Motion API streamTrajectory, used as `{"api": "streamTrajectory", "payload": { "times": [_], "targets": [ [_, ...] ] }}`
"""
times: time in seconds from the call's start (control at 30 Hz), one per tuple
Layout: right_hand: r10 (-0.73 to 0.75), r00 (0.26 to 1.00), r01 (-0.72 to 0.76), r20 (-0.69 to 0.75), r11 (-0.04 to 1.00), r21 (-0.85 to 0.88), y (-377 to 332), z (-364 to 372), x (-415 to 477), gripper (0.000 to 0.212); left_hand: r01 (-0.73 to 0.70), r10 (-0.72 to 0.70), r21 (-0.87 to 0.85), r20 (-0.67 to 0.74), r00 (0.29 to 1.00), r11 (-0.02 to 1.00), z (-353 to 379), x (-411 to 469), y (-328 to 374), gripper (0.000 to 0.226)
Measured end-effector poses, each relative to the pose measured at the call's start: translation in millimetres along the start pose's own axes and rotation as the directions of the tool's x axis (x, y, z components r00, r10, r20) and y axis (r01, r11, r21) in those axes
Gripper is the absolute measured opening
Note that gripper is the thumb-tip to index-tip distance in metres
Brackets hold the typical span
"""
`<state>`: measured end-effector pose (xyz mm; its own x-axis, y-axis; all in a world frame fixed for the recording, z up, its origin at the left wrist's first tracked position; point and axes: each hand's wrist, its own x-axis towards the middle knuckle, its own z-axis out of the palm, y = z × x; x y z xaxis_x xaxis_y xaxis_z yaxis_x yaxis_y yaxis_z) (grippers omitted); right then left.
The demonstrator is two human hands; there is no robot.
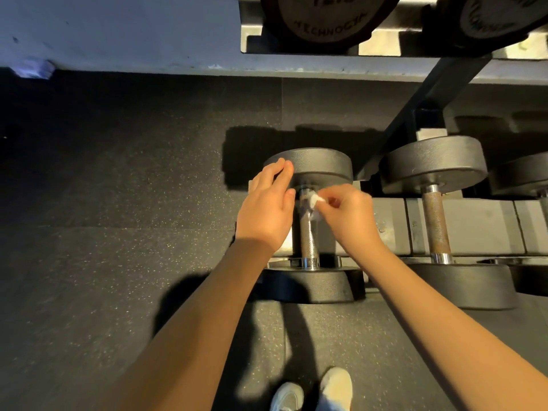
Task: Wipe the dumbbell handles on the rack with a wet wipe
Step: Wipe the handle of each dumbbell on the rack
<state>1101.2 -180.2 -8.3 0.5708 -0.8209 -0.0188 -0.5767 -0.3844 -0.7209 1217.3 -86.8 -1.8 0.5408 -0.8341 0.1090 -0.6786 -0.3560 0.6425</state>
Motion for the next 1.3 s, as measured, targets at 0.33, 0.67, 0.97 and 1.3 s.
{"api": "streamTrajectory", "payload": {
  "times": [0.33,0.67,0.97,1.3],
  "targets": [
    [0.026,0.983,-0.007,0.184,0.994,-0.105,13.7,0.6,-24.8,0.012,0.024,-0.024,-0.023,0.004,1.0,0.999,2.1,0.3,3.8,0.047],
    [0.186,0.9,-0.147,0.394,0.981,-0.128,-1.9,-13.6,-32.8,0.009,0.109,-0.107,-0.003,0.169,0.98,0.994,-18.7,7.7,18.6,0.046],
    [0.156,0.987,-0.161,0.042,0.958,0.236,-53.6,-88.4,-22.2,0.013,0.319,-0.301,-0.154,0.131,0.945,0.935,-88.4,23.8,61.5,0.045],
    [-0.004,0.97,0.09,-0.244,0.935,0.343,-138.2,-161.8,55.6,0.013,0.256,-0.299,-0.285,-0.121,0.946,0.924,-166.2,105.0,125.0,0.024]
  ]
}}
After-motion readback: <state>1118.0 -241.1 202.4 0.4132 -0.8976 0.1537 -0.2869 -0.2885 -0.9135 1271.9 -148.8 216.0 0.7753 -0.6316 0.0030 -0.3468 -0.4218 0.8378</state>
